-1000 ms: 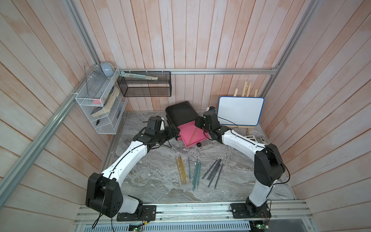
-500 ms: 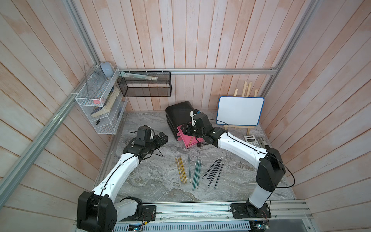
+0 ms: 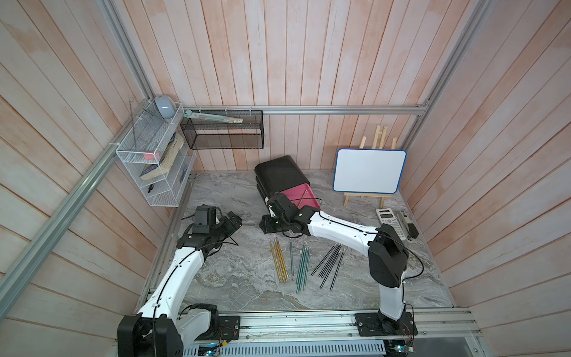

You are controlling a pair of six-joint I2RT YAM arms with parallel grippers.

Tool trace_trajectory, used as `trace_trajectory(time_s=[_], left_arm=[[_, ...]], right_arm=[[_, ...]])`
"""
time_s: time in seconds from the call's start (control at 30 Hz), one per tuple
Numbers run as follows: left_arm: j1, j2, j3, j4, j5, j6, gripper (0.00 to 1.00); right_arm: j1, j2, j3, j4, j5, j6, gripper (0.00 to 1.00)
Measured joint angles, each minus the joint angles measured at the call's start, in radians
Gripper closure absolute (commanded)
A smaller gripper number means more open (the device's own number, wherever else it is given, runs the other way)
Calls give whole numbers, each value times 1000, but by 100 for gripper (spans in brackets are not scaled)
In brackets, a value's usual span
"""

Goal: Please place the pencils in the drawer according to their color
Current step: Pick up the pencil from the center of the board.

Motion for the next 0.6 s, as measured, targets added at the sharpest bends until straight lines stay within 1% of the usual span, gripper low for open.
trace_trajectory(time_s=[0.33, 0.6], left_arm=[[31, -26, -29, -7, 8, -5, 1], [31, -29, -41, -5, 31, -13, 1]], right_arm=[[22, 130, 68, -107, 0, -33, 62], [22, 183, 74, -153, 20, -53, 64]])
